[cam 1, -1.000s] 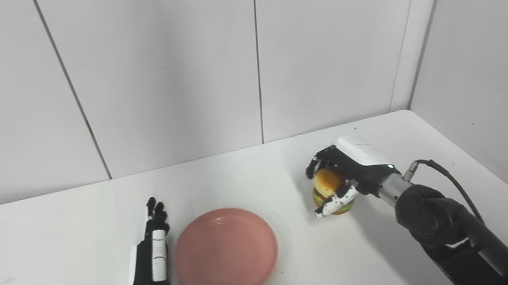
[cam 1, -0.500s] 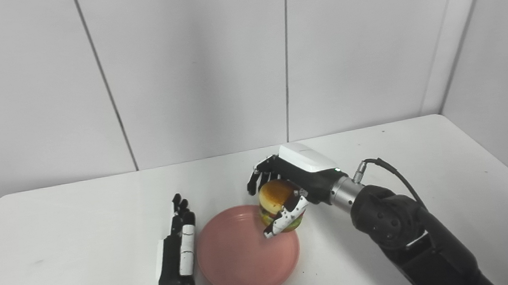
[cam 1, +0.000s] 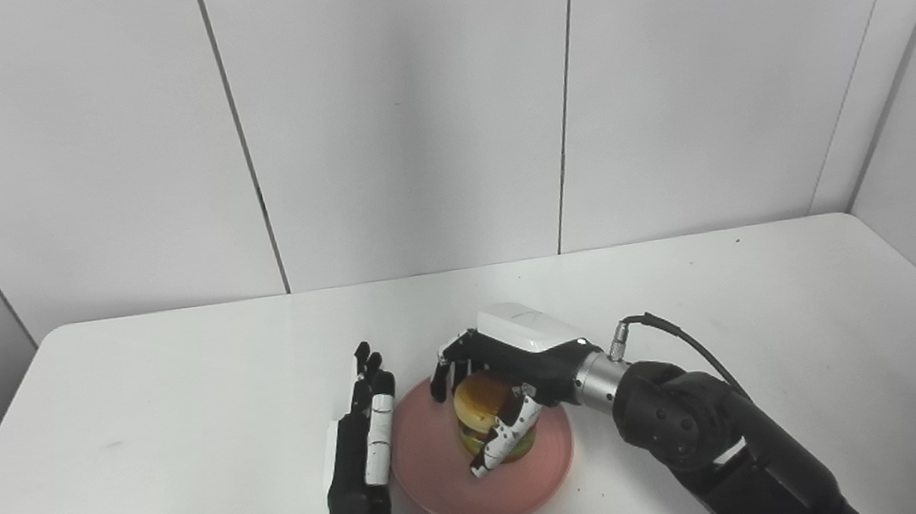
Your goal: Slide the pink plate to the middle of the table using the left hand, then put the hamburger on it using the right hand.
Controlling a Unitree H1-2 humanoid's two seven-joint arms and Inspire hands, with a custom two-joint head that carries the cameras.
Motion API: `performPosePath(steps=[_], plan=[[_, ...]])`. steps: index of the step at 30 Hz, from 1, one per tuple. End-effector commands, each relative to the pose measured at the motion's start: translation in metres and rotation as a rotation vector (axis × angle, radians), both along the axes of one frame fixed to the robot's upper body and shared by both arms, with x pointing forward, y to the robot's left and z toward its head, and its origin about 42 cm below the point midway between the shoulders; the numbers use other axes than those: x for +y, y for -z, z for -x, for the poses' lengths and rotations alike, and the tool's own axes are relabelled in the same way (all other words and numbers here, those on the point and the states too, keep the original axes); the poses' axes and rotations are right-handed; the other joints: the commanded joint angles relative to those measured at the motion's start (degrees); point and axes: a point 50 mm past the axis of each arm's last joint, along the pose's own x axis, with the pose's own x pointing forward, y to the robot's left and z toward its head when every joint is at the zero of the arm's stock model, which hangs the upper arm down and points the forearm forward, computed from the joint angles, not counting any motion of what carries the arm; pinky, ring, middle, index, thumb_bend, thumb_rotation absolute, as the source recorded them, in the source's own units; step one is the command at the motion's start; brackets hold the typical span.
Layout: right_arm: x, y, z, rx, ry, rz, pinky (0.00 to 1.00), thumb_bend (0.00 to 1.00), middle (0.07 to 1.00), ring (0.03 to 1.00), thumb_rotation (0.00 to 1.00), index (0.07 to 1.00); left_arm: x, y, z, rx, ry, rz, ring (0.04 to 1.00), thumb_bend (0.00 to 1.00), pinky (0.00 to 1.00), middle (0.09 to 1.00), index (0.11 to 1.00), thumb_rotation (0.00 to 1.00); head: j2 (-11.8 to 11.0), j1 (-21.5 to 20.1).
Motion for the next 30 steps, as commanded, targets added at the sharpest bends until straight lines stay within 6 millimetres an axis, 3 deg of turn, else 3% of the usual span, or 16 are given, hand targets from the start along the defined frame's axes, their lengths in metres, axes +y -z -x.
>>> performPosePath(steps=[1, 6, 13, 15, 16, 17, 18, 19, 22, 25, 30], plan=[[0.008, -0.021, -0.006, -0.086, -0.054, 0.0, 0.28, 0.51, 0.468, 0.375, 0.0, 0.53, -0.008, 0.025, 0.017, 0.077, 0.007, 0.011, 1.0, 0.73, 1.0, 1.0, 1.0, 1.0, 0.08, 0.02], [0.006, -0.014, -0.007, -0.078, -0.056, 0.039, 0.27, 0.51, 0.468, 0.373, 0.0, 0.527, -0.008, 0.027, 0.017, 0.079, 0.009, 0.011, 1.0, 0.75, 1.0, 1.0, 1.0, 1.0, 0.08, 0.05], [0.003, 0.0, -0.01, -0.088, -0.057, 0.053, 0.34, 0.51, 0.49, 0.39, 0.0, 0.544, -0.008, 0.026, 0.018, 0.087, 0.001, 0.03, 1.0, 0.75, 1.0, 1.0, 1.0, 1.0, 0.19, -0.17], [0.003, 0.002, -0.008, -0.095, -0.055, 0.053, 0.42, 0.52, 0.475, 0.502, 0.0, 0.526, -0.008, 0.027, 0.018, 0.077, -0.003, 0.04, 1.0, 0.74, 1.0, 1.0, 1.0, 1.0, 0.19, -0.17], [0.003, 0.002, -0.007, -0.099, -0.055, 0.052, 0.5, 0.58, 0.596, 0.597, 0.13, 0.639, -0.008, 0.028, 0.018, 0.072, -0.004, 0.043, 1.0, 0.74, 1.0, 1.0, 1.0, 1.0, 0.19, -0.17], [0.003, 0.002, -0.004, -0.103, -0.055, 0.037, 0.54, 0.61, 0.659, 0.645, 0.2, 0.697, -0.008, 0.028, 0.018, 0.075, 0.004, 0.054, 1.0, 0.74, 1.0, 1.0, 1.0, 1.0, 0.19, -0.17], [0.002, 0.003, -0.002, -0.108, -0.055, 0.02, 0.61, 0.68, 0.783, 0.756, 0.35, 0.832, -0.008, 0.028, 0.019, 0.077, 0.01, 0.065, 1.0, 0.74, 1.0, 1.0, 1.0, 1.0, 0.19, -0.17], [0.002, 0.003, -0.001, -0.11, -0.054, 0.008, 0.64, 0.71, 0.833, 0.8, 0.41, 0.887, -0.008, 0.028, 0.019, 0.078, 0.014, 0.072, 1.0, 0.74, 1.0, 1.0, 1.0, 1.0, 0.24, -0.3], [-0.002, 0.005, 0.006, -0.126, -0.062, -0.075, 0.71, 0.74, 0.913, 0.883, 0.49, 0.963, -0.006, 0.029, 0.019, 0.079, 0.031, 0.064, 1.0, 0.74, 1.0, 1.0, 1.0, 1.0, 0.19, -0.46], [-0.005, 0.005, 0.009, -0.146, -0.071, -0.127, 0.85, 0.73, 0.989, 0.967, 0.53, 0.997, -0.006, 0.029, 0.02, 0.076, 0.019, 0.033, 1.0, 0.75, 1.0, 1.0, 1.0, 1.0, 0.26, -0.54], [-0.012, 0.003, 0.017, -0.2, -0.059, -0.173, 0.96, 0.75, 1.0, 0.998, 0.59, 1.0, -0.005, 0.027, 0.02, 0.098, 0.013, -0.002, 1.0, 0.78, 1.0, 1.0, 1.0, 1.0, 0.31, -0.63]])
